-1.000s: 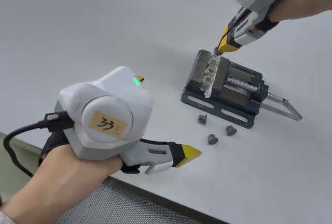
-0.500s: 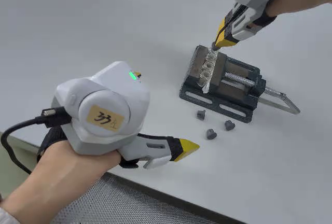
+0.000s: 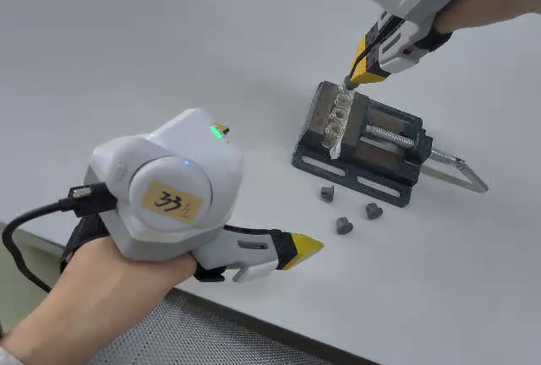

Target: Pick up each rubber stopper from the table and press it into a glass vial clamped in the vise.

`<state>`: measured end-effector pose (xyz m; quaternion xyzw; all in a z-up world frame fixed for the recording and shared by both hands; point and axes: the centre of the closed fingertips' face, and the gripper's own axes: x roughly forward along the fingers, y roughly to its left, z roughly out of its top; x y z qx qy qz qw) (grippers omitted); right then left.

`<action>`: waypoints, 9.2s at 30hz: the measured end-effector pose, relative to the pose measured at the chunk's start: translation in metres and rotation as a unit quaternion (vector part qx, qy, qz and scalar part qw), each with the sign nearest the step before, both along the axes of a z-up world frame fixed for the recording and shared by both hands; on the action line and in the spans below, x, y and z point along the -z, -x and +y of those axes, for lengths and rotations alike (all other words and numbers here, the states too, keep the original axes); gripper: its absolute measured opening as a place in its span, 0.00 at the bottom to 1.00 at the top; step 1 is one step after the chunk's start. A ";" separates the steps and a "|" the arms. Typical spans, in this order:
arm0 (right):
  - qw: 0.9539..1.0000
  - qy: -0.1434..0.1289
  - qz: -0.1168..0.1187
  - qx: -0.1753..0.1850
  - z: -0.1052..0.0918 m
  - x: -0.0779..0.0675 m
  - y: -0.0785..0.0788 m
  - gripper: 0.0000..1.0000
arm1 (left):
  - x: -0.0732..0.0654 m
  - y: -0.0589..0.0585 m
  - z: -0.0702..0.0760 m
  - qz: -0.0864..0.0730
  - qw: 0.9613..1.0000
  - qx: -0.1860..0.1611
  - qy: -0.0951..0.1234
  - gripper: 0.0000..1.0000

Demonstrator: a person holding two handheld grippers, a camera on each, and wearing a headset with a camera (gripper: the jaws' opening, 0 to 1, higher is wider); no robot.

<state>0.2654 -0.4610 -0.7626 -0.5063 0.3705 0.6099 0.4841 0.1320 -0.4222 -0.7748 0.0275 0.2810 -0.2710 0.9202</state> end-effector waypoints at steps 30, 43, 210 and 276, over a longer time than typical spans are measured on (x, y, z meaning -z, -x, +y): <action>0.999 -0.013 0.032 0.039 0.002 0.005 -0.005 0.00 | 0.005 0.002 0.001 0.008 1.000 0.003 -0.007 0.97; 0.993 -0.009 0.058 0.105 0.000 0.002 -0.001 0.00 | 0.006 0.002 0.001 0.009 1.000 0.004 -0.009 0.97; 0.878 -0.254 -0.029 0.404 -0.081 0.062 0.112 0.15 | -0.023 -0.006 -0.008 -0.021 0.997 0.069 0.006 0.96; 0.982 -0.111 0.060 0.137 -0.057 -0.030 0.156 0.08 | -0.043 0.017 -0.095 -0.116 0.939 0.311 -0.089 0.26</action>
